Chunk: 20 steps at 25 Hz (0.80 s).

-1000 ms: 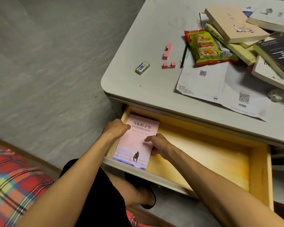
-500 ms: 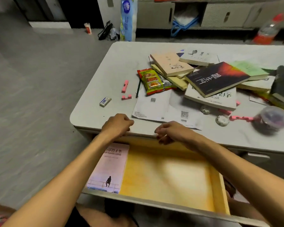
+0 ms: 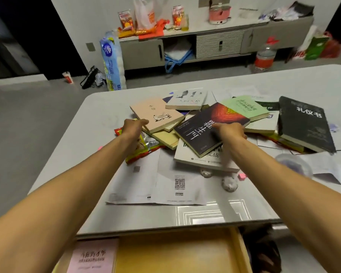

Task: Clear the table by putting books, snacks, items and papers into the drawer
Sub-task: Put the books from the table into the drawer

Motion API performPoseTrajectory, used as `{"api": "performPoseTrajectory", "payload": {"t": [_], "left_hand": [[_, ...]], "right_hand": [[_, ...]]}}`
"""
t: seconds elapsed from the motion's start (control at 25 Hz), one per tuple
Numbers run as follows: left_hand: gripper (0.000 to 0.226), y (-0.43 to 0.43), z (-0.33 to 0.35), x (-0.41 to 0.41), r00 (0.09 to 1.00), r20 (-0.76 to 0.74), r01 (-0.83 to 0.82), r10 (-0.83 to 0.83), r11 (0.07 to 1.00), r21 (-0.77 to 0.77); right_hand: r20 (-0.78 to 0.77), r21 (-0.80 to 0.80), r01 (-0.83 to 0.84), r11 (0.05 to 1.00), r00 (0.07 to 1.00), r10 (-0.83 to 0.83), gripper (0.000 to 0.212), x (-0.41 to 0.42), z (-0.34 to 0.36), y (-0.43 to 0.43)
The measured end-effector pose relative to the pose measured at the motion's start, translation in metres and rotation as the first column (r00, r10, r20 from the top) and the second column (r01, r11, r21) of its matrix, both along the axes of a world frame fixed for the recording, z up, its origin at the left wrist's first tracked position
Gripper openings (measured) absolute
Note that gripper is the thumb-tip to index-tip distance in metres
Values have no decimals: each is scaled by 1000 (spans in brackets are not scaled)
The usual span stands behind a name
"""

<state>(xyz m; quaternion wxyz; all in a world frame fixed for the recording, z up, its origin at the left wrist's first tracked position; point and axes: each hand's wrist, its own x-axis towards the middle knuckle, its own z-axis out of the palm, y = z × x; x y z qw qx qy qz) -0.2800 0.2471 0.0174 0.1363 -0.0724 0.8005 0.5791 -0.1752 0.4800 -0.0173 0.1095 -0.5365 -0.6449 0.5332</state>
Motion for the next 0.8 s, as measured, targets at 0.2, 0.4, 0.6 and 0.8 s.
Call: {"api": "performPoseTrajectory", "payload": {"t": [0.2,0.4,0.6,0.8], "left_hand": [[58,25,-29,-62,999,19,-43,47,979,-202],[76,46,-36,-75,999,-35,-41,27,855,-517],[63,58,-26,-83,998,52,2,23,897,-443],[43,52,-15,-75,995,76,-62,70,993,-103]], "right_hand": [[-285,-383,136,914,924,-256,55,-26,-29,21],[-289,-92,251,964,919,-267,47,6,-27,6],[-472,-109,167,980,859,-199,43,27,-20,-3],[-477,-109,73,991,871,-117,31,34,-20,-7]]}}
